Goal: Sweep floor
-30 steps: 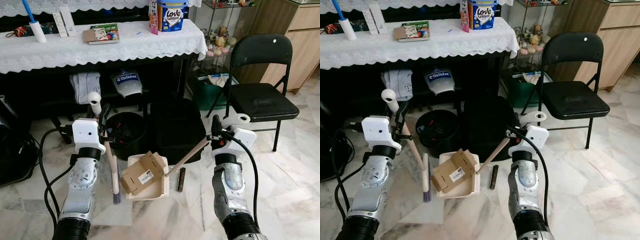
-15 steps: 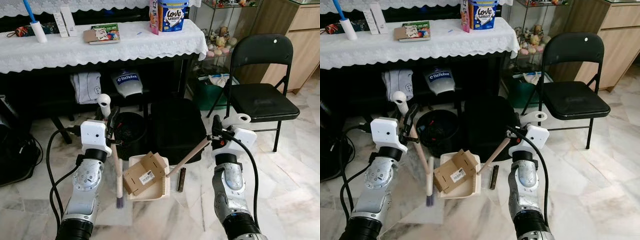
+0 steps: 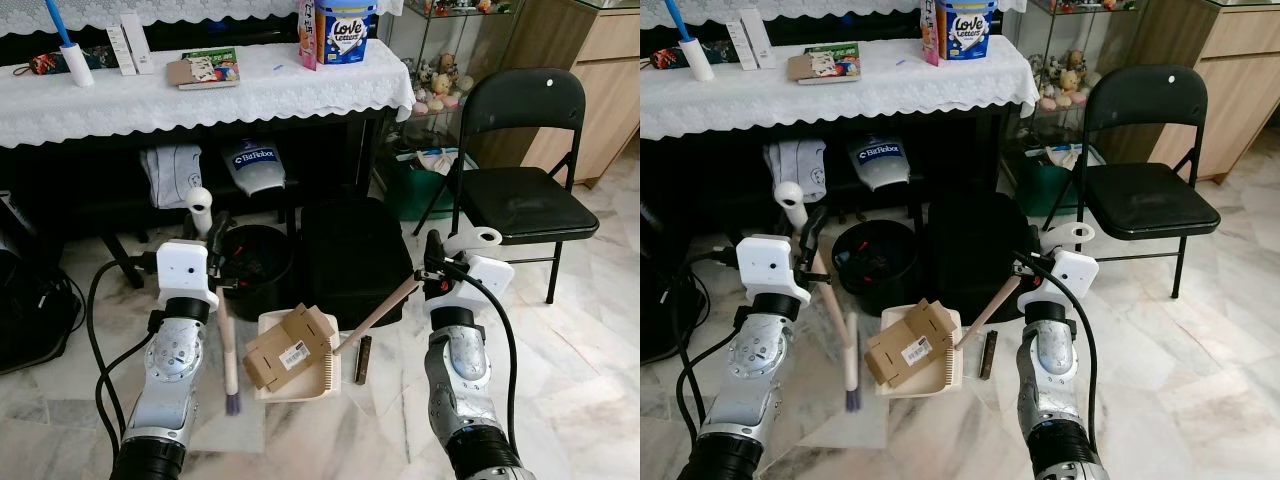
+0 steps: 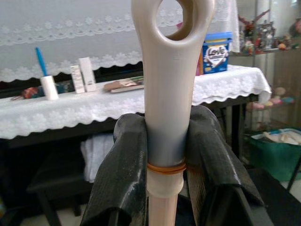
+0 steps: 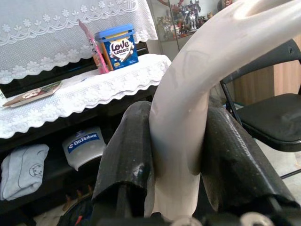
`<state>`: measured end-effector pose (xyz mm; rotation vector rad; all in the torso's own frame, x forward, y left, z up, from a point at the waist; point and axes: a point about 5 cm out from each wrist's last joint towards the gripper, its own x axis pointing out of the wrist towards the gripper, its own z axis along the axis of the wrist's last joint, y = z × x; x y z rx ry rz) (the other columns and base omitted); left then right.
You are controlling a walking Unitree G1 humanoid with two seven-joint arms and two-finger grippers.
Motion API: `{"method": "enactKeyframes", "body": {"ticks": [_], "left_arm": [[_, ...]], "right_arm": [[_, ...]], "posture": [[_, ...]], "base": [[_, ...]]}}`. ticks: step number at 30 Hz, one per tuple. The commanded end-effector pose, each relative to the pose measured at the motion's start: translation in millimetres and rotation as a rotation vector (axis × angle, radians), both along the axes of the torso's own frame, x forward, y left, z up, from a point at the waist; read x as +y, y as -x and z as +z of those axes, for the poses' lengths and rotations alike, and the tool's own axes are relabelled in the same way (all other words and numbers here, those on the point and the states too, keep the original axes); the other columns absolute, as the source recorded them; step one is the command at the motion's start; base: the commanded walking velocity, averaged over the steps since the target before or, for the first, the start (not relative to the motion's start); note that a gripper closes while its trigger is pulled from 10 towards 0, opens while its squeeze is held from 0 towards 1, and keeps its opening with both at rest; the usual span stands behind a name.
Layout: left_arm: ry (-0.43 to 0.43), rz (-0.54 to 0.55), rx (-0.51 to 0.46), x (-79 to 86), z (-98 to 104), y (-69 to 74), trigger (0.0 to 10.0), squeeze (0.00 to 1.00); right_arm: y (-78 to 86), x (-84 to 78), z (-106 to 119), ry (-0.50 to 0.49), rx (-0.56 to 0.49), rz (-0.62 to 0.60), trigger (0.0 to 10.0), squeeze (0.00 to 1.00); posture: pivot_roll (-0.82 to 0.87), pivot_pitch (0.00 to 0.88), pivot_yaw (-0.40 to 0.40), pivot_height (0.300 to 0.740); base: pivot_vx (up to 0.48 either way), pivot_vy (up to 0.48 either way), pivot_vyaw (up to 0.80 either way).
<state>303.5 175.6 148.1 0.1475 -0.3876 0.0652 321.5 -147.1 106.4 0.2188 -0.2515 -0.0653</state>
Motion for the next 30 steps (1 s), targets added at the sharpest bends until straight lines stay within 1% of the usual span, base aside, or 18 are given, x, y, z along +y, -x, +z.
{"method": "enactKeyframes", "body": {"ticks": [1, 8, 10, 17, 30], "left_arm": [[-0.021, -0.01, -0.055, -0.9, 7, 0.0, 10.0, 0.0], [0.008, 0.013, -0.037, 0.8, -3, 1.4, 10.0, 0.0], [0.023, 0.025, -0.023, 2.6, -9, 3.5, 10.0, 0.0], [0.031, 0.036, -0.025, 4.1, -11, 4.7, 10.0, 0.01], [0.024, 0.03, -0.033, 2.0, -8, 3.3, 10.0, 0.0]], "right_arm": [[-2.6, -0.7, 17, -0.005, -0.074, -0.011, 10.0, 0.0], [-1.9, -1.5, 17, 0.004, -0.08, -0.015, 10.0, 0.0], [0.7, -1.9, 16, 0.021, -0.08, -0.018, 10.0, 0.0], [3.2, -3.6, 13, 0.031, -0.071, -0.032, 10.0, 0.0], [2.5, -4.9, 14, 0.038, -0.07, -0.046, 10.0, 0.0]], "posture": [[-0.04, 0.0, -0.005, 0.74], [-0.05, 0.0, -0.012, 0.74], [-0.05, 0.0, -0.015, 0.74], [-0.04, 0.0, -0.019, 0.74], [-0.04, 0.0, -0.018, 0.74]], "base": [[0.0, 0.0, 0.0], [0.0, 0.0, 0.0], [0.0, 0.0, 0.0], [0.0, 0.0, 0.0], [0.0, 0.0, 0.63]]}}
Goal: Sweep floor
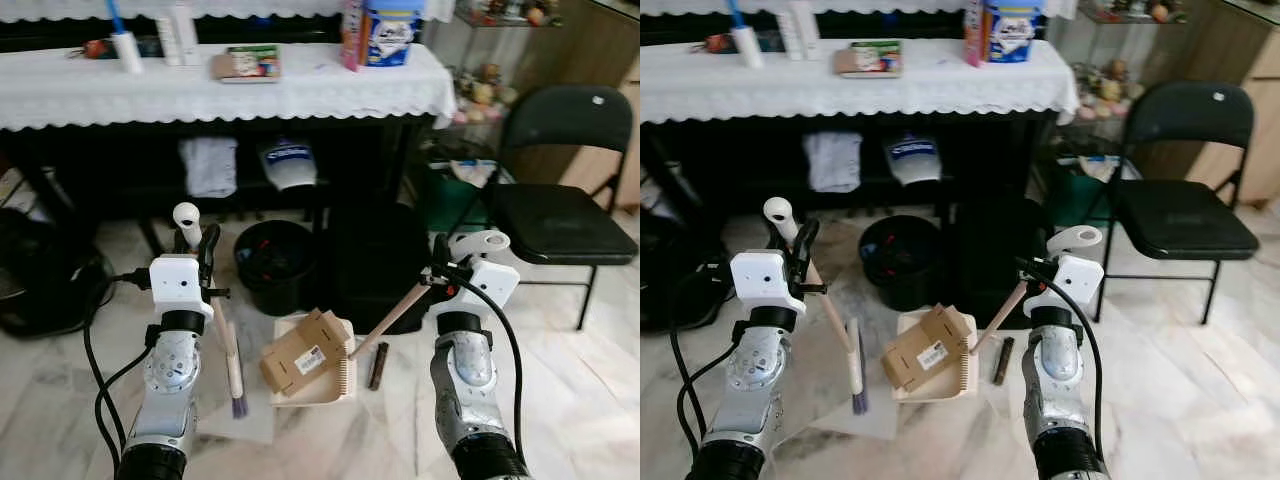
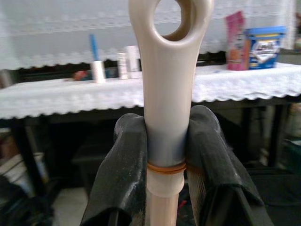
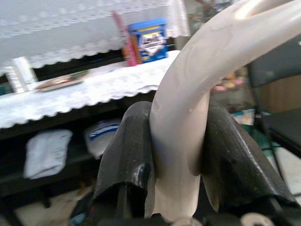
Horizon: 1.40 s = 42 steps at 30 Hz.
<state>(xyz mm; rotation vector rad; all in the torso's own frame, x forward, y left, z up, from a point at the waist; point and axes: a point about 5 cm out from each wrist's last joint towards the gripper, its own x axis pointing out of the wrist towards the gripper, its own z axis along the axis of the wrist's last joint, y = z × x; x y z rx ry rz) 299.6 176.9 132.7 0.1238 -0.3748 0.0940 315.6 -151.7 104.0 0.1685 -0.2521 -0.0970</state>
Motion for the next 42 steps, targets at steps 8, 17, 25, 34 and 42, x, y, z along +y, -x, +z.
{"method": "enactKeyframes", "body": {"ticks": [8, 17, 25, 34, 42], "left_arm": [[-0.014, 0.007, -0.043, 0.1, 5.7, 0.6, 10.0, 0.0], [-0.024, 0.013, -0.031, 3.6, 3.6, 2.7, 10.0, 0.0], [-0.026, 0.014, -0.023, 3.8, 2.1, 3.5, 10.0, 0.0], [-0.023, 0.012, -0.02, 2.5, 1.7, 3.6, 10.0, 0.0], [-0.006, 0.015, -0.011, 2.0, 0.7, 3.9, 10.0, 0.0]], "right_arm": [[-2.8, 0.2, 17.2, -0.003, -0.074, -0.009, 10.0, 0.0], [-2.5, 2.5, 16.1, -0.004, -0.07, -0.001, 10.0, 0.0], [-1.2, 2.7, 16.3, 0.001, -0.073, 0.001, 10.0, 0.0], [-0.3, 1.9, 16.1, 0.004, -0.072, 0.0, 10.0, 0.0], [-0.1, 2.3, 16.4, 0.004, -0.07, 0.005, 10.0, 0.0]], "posture": [[-0.03, 0.0, -0.023, 0.74], [-0.03, 0.0, -0.021, 0.74], [-0.03, 0.0, -0.019, 0.74], [-0.03, 0.002, -0.021, 0.74], [-0.04, 0.012, -0.024, 0.74]], "base": [[0.0, 0.0, 0.69], [0.0, 0.0, 0.78], [0.0, 0.0, 0.8], [0.0, 0.0, 0.8], [0.0, 0.0, 0.8]]}}
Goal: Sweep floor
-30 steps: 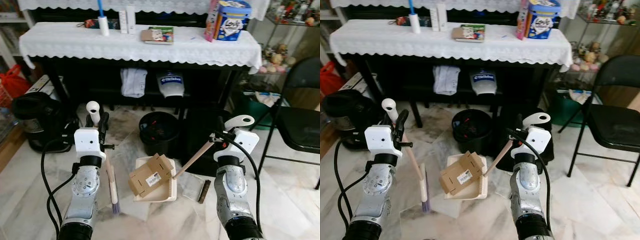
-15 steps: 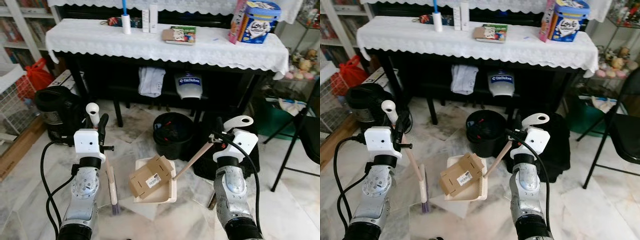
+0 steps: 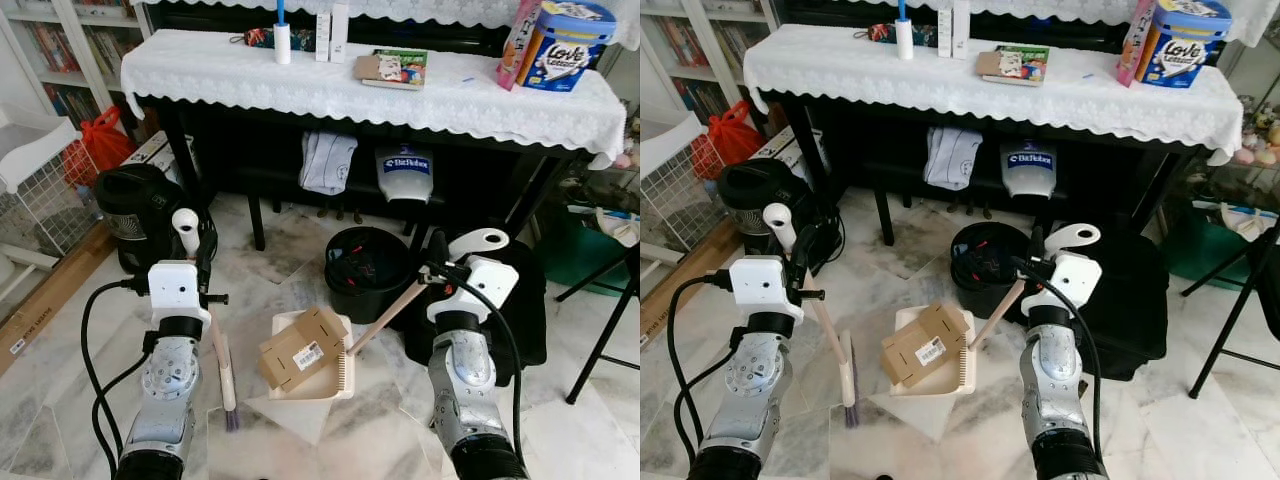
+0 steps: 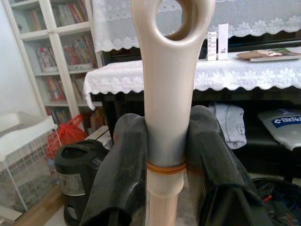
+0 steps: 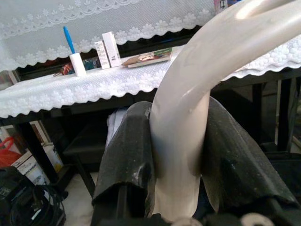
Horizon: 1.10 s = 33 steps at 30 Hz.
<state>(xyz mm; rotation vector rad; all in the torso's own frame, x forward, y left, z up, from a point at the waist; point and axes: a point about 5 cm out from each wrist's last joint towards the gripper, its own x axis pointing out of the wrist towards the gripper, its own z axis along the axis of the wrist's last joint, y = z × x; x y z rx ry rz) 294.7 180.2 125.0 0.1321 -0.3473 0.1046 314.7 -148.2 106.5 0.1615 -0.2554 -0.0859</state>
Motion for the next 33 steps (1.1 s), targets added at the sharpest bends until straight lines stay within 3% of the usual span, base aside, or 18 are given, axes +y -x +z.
{"method": "enactKeyframes", "body": {"ticks": [1, 5, 33], "left_arm": [[0.002, 0.001, -0.038, -1.4, 8.3, -1.0, 10.0, 0.0], [0.002, 0.0, -0.041, -1.6, 8.8, -1.3, 10.0, 0.0], [-0.012, -0.013, -0.048, -2.3, 9.3, -2.6, 10.0, 0.0]], "right_arm": [[-1.0, -1.4, 13.9, -0.005, -0.066, -0.004, 10.0, 0.0], [-1.0, -1.8, 13.7, -0.004, -0.064, -0.005, 10.0, 0.0], [-2.5, -1.2, 15.1, -0.004, -0.067, 0.008, 10.0, 0.0]], "posture": [[-0.04, 0.013, -0.024, 0.74], [-0.04, 0.013, -0.024, 0.74], [-0.04, 0.0, -0.013, 0.74]], "base": [[0.0, 0.0, 0.8], [0.0, 0.378, 0.8], [0.0, 0.0, 0.8]]}}
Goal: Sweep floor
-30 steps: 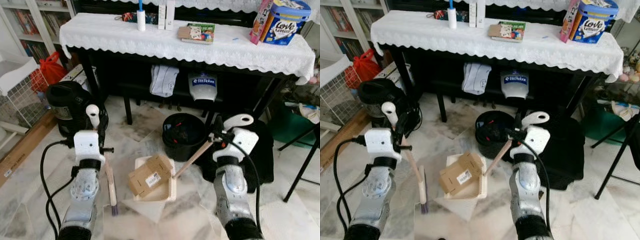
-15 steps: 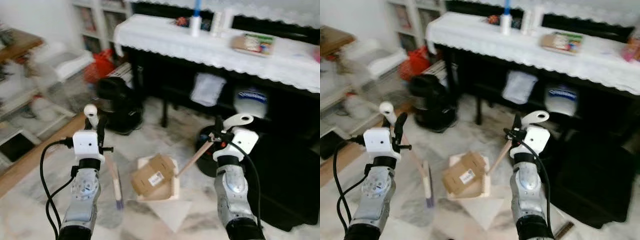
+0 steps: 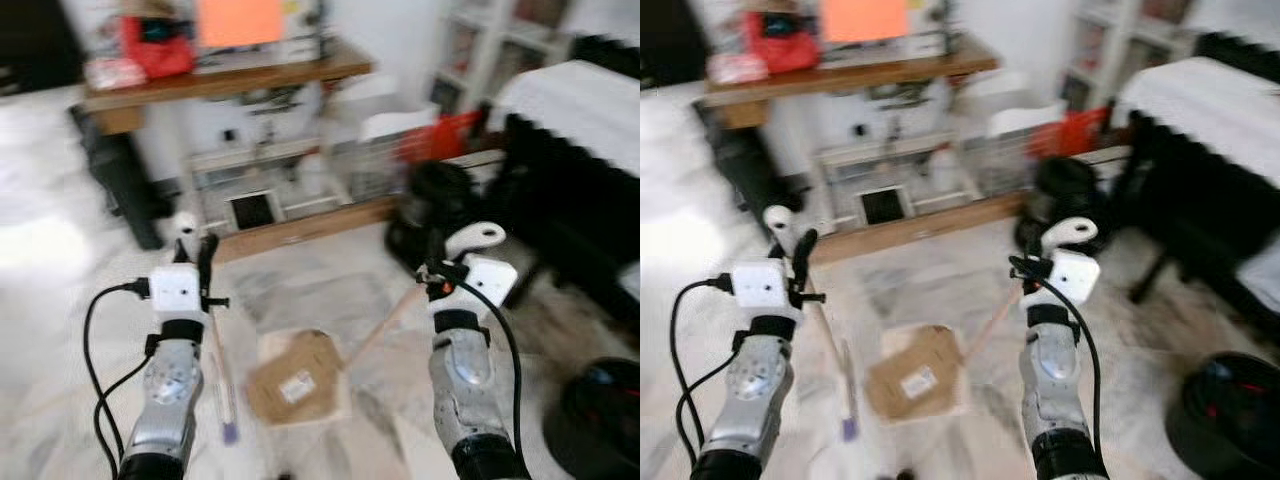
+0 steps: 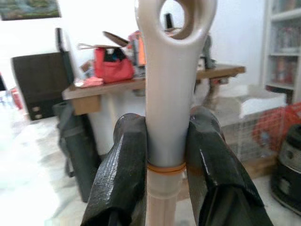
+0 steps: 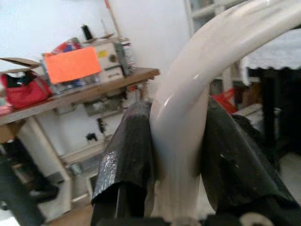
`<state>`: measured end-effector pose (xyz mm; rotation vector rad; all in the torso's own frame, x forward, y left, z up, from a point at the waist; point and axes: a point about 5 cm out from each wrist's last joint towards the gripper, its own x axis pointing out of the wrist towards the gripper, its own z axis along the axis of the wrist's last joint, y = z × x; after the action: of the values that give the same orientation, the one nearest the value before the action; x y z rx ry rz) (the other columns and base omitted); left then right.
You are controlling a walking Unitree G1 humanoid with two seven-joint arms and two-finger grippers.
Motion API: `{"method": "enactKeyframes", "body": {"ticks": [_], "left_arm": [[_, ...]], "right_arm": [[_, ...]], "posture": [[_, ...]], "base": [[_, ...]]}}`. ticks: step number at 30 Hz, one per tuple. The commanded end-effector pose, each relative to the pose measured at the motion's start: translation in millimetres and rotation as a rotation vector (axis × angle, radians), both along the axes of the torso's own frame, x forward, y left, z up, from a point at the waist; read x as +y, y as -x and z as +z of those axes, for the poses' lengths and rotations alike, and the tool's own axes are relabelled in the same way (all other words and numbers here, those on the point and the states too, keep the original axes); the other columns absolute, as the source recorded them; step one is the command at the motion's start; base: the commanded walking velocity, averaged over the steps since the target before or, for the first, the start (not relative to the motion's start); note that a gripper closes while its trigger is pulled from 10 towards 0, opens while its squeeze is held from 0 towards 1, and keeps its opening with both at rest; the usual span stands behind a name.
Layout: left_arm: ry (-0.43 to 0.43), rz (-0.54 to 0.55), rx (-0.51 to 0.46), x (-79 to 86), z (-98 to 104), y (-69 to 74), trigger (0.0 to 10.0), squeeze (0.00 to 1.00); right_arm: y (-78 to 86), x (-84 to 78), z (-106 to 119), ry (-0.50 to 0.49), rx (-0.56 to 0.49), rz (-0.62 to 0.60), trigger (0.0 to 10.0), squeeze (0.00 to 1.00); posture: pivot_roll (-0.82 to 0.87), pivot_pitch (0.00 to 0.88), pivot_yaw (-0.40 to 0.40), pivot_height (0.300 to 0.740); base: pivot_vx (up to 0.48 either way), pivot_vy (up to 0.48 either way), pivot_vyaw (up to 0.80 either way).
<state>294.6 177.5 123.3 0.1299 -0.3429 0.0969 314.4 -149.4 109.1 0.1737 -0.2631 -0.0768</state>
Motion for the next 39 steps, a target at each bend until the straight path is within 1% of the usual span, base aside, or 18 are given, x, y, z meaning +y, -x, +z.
{"method": "enactKeyframes", "body": {"ticks": [1, 26, 39], "left_arm": [[-0.014, -0.008, -0.053, 0.3, 11.1, -2.9, 10.0, 0.0], [-0.026, -0.02, -0.033, -4.5, 6.4, -1.9, 10.0, 0.0], [-0.029, -0.012, -0.027, -1.9, 5.6, -0.9, 10.0, 0.0]], "right_arm": [[-2.8, -0.3, 12.5, 0.007, -0.058, -0.004, 10.0, 0.0], [-3.1, -2.3, 12.4, 0.011, -0.055, 0.001, 10.0, 0.0], [-2.8, -2.2, 11.6, 0.009, -0.051, 0.0, 10.0, 0.0]], "posture": [[-0.04, 0.0, -0.012, 0.74], [-0.04, 0.0, -0.024, 0.74], [-0.04, 0.0, -0.024, 0.74]], "base": [[0.0, 0.0, 0.8], [0.0, 0.0, 0.8], [0.0, 0.0, 0.8]]}}
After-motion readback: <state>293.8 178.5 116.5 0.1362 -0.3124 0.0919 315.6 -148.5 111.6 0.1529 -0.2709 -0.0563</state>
